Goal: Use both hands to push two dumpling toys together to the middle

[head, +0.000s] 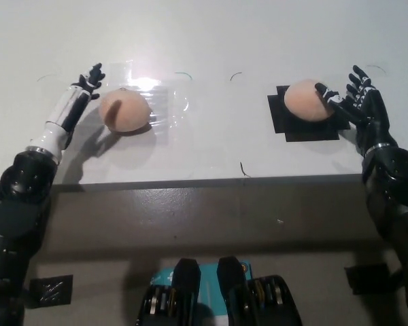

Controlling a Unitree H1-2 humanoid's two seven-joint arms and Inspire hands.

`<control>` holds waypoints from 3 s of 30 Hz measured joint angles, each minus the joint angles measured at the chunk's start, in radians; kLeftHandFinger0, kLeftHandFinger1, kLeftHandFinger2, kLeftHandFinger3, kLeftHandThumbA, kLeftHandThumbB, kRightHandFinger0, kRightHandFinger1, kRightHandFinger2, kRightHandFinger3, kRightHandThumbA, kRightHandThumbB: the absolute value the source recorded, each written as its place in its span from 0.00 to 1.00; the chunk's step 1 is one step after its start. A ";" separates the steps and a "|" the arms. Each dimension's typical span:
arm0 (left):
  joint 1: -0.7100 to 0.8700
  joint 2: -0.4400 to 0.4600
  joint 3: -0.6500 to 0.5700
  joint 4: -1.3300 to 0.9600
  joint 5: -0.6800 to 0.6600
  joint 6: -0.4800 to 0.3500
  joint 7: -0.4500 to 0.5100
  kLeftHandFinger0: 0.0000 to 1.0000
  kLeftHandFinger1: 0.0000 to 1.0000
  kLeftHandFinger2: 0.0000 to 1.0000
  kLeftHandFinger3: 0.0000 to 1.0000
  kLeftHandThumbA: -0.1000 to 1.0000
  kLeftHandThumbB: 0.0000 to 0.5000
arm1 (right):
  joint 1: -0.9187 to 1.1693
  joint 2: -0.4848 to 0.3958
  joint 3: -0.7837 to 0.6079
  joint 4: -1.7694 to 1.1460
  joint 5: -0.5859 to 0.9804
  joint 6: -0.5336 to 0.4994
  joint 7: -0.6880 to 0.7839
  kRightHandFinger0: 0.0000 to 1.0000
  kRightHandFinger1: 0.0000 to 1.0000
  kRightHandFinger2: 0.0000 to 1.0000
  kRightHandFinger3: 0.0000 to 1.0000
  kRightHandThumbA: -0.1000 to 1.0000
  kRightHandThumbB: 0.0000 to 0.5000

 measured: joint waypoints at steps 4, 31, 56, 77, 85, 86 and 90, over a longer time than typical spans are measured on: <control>0.010 -0.011 -0.008 -0.012 0.002 0.000 -0.001 1.00 1.00 1.00 1.00 1.00 0.78 | 0.001 0.010 -0.003 0.000 0.008 -0.005 0.005 1.00 1.00 1.00 1.00 1.00 0.57; 0.048 -0.087 -0.035 -0.181 0.024 0.030 -0.023 1.00 1.00 1.00 1.00 1.00 0.64 | 0.059 0.199 0.065 -0.208 0.015 -0.015 0.039 1.00 1.00 1.00 1.00 1.00 0.35; 0.053 -0.138 -0.023 -0.205 0.015 0.088 -0.041 1.00 1.00 1.00 1.00 1.00 0.66 | 0.075 0.212 0.053 -0.237 0.029 -0.002 0.081 1.00 1.00 1.00 1.00 1.00 0.41; 0.056 -0.242 -0.027 -0.017 0.024 0.012 0.031 1.00 1.00 1.00 1.00 1.00 0.64 | 0.057 0.295 0.018 -0.093 0.069 -0.020 0.113 1.00 1.00 1.00 1.00 1.00 0.30; 0.053 -0.248 -0.036 0.011 0.026 -0.026 0.058 1.00 1.00 1.00 1.00 1.00 0.58 | 0.057 0.301 0.018 -0.081 0.068 -0.047 0.120 1.00 1.00 1.00 1.00 1.00 0.32; 0.053 -0.247 -0.038 0.010 0.026 -0.028 0.059 1.00 1.00 1.00 1.00 1.00 0.59 | 0.057 0.301 0.018 -0.081 0.068 -0.050 0.120 1.00 1.00 1.00 1.00 1.00 0.33; 0.054 -0.241 -0.046 -0.004 0.028 -0.025 0.059 1.00 1.00 1.00 1.00 1.00 0.59 | 0.060 0.300 0.018 -0.085 0.067 -0.054 0.120 1.00 1.00 1.00 1.00 1.00 0.43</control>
